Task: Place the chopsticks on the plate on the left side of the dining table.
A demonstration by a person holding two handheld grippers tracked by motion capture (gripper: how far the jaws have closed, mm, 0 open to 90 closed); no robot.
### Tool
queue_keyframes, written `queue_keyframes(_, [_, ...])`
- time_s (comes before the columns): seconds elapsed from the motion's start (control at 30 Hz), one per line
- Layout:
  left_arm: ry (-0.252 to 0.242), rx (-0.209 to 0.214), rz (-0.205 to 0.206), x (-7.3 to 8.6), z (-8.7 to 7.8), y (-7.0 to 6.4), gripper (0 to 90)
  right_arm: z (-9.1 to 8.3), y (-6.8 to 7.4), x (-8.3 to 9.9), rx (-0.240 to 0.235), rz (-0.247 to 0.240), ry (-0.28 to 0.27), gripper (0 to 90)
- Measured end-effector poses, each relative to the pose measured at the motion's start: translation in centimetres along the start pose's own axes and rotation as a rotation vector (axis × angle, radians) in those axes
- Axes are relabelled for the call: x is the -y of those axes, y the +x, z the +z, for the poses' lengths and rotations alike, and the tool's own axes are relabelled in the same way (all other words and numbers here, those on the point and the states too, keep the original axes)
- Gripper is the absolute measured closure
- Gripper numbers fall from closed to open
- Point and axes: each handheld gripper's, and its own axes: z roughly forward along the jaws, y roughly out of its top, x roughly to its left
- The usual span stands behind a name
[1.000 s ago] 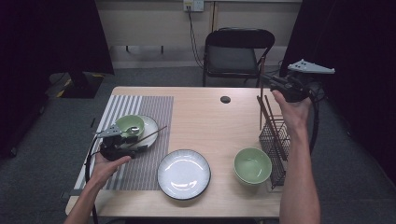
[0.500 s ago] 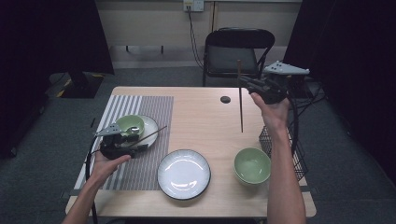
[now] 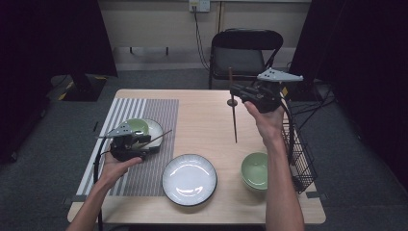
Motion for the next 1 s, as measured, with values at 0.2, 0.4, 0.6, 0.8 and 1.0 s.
queue_keyframes(0.2, [-0.006, 0.037, 0.030, -1.4, 0.9, -1.0, 32.0, 0.9, 1.2, 0.5, -0.038, 0.001, 0.005, 85.3])
queue_keyframes(0.4, [-0.046, 0.060, 0.042, -2.7, 1.5, -1.8, 33.3, 1.4, 3.1, 0.0, -0.055, -0.031, 0.011, 85.2])
queue_keyframes(0.6, [-0.053, 0.099, 0.059, -3.5, 1.9, -2.7, 32.9, 2.8, 5.3, 0.3, -0.108, -0.037, 0.013, 85.2])
queue_keyframes(0.8, [-0.083, 0.108, 0.063, -3.5, 1.8, -3.2, 35.4, 4.9, 7.6, 1.1, -0.170, -0.051, 0.032, 85.2])
queue_keyframes(1.0, [-0.098, 0.127, 0.059, -3.5, 1.3, -3.6, 35.4, 6.8, 9.4, 1.9, -0.238, -0.043, 0.036, 85.2])
